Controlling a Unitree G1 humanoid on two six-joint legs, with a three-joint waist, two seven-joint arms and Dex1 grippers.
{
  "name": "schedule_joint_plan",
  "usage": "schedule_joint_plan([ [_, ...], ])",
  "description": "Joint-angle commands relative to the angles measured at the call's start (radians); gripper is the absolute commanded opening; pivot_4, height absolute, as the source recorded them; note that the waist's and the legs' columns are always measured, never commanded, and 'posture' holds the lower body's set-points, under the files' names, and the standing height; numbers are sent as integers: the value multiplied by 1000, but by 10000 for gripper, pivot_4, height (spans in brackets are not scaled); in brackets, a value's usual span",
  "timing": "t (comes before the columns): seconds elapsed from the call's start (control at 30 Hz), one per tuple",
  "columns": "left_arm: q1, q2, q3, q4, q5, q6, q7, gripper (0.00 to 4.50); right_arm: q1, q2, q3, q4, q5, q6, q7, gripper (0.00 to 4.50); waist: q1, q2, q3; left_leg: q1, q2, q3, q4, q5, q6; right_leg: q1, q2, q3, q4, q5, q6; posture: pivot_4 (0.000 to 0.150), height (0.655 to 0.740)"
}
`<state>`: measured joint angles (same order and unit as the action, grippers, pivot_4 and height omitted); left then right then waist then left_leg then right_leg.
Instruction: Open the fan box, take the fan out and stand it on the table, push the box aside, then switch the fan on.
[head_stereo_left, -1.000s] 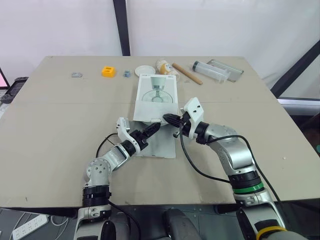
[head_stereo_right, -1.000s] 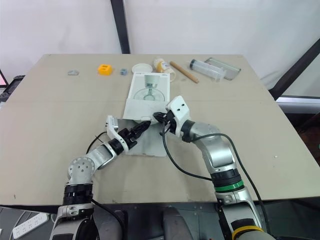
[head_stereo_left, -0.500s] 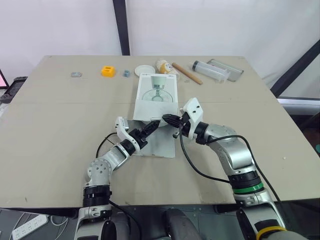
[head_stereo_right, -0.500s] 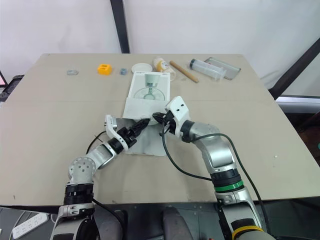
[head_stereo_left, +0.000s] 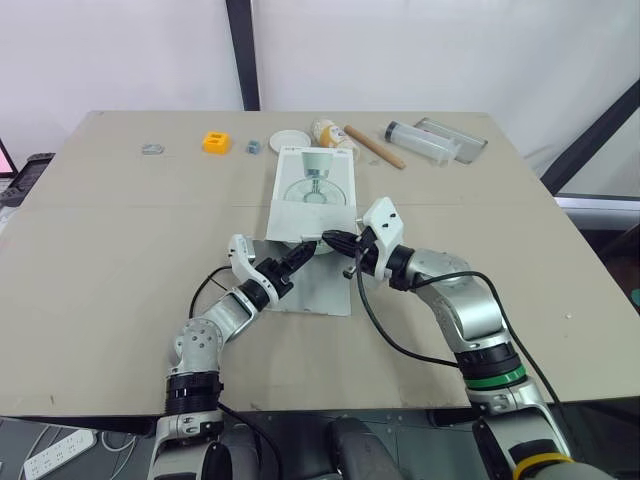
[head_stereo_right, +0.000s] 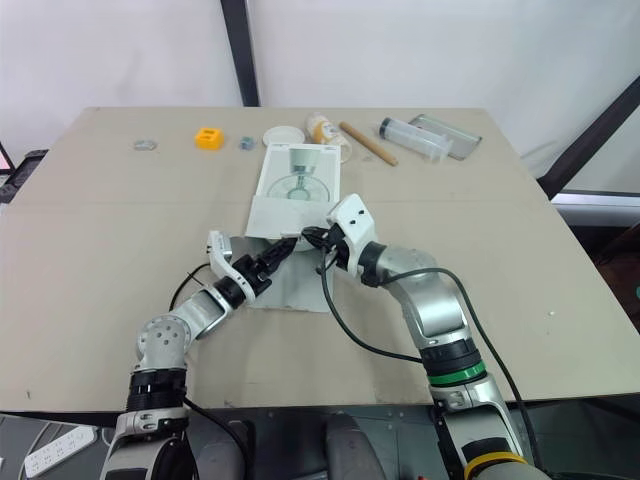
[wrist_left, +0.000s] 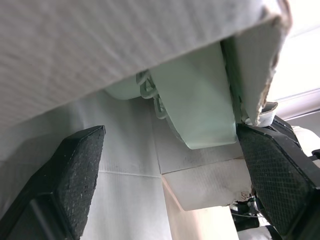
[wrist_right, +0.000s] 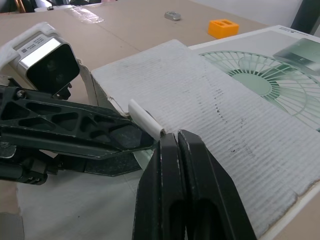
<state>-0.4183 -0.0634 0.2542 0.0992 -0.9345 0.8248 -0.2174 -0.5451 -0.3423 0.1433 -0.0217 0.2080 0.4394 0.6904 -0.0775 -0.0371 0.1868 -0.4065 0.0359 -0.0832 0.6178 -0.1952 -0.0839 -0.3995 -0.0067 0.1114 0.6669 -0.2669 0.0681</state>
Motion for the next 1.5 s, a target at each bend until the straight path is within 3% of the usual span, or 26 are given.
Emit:
schedule_joint_plan([
  [0.03, -8, -1, -1, 29, 14, -17, -17, 38399, 24, -1, 14, 1, -7, 20, -3, 0, 0, 0, 0, 0, 0, 0, 0, 0, 0, 0, 0, 0, 0, 0, 0, 1500, 7400],
  [0.07, -10, -2, 0, 32, 13, -23, -25, 37066, 25, -2, 14, 0, -8, 20, -3, 0, 0, 0, 0, 0, 0, 0, 0, 0, 0, 0, 0, 0, 0, 0, 0, 1500, 7400],
  [0.1, -13, -3, 3, 33, 10, -26, -32, 30860, 25, -2, 13, 0, -8, 21, -4, 0, 0, 0, 0, 0, 0, 0, 0, 0, 0, 0, 0, 0, 0, 0, 0, 1500, 7400],
  [0.17, -16, -2, 4, 31, 8, -28, -41, 26123, 26, -2, 12, -1, -8, 20, -6, 0, 0, 0, 0, 0, 0, 0, 0, 0, 0, 0, 0, 0, 0, 0, 0, 1500, 7400],
  [0.3, -2, 9, 10, 3, -21, -5, -57, 11670, 24, -2, 10, -1, -6, 21, -9, 0, 0, 0, 0, 0, 0, 0, 0, 0, 0, 0, 0, 0, 0, 0, 0, 1500, 7400],
  [0.33, 7, 15, 11, -12, -32, 7, -58, 10504, 24, -1, 10, -1, -6, 21, -10, 0, -2, 0, 0, 0, 0, 0, 0, 0, 0, 0, 0, 0, 0, 0, 0, 1500, 7400],
  [1.07, 189, 197, 19, -236, -364, 339, 31, 9918, 11, 13, 14, 18, -5, 6, -13, 0, -4, 0, 0, 0, 1, 0, -2, -1, 0, -1, 0, 0, -1, -1, -1, 1500, 7400],
  [1.23, 244, 249, 12, -283, -449, 373, 84, 9918, 11, 16, 14, 22, -5, 1, -12, 0, -3, 0, 0, 0, 1, 0, -2, -1, -1, -1, 0, 0, -1, -1, -1, 1500, 7400],
  [1.5, 284, 275, -23, -311, -477, 351, 115, 9918, 15, 22, 16, 20, -2, -2, -10, 0, -3, -1, -1, 0, 1, 0, -2, -1, -1, 0, 0, 0, -1, -1, -1, 1500, 7400],
])
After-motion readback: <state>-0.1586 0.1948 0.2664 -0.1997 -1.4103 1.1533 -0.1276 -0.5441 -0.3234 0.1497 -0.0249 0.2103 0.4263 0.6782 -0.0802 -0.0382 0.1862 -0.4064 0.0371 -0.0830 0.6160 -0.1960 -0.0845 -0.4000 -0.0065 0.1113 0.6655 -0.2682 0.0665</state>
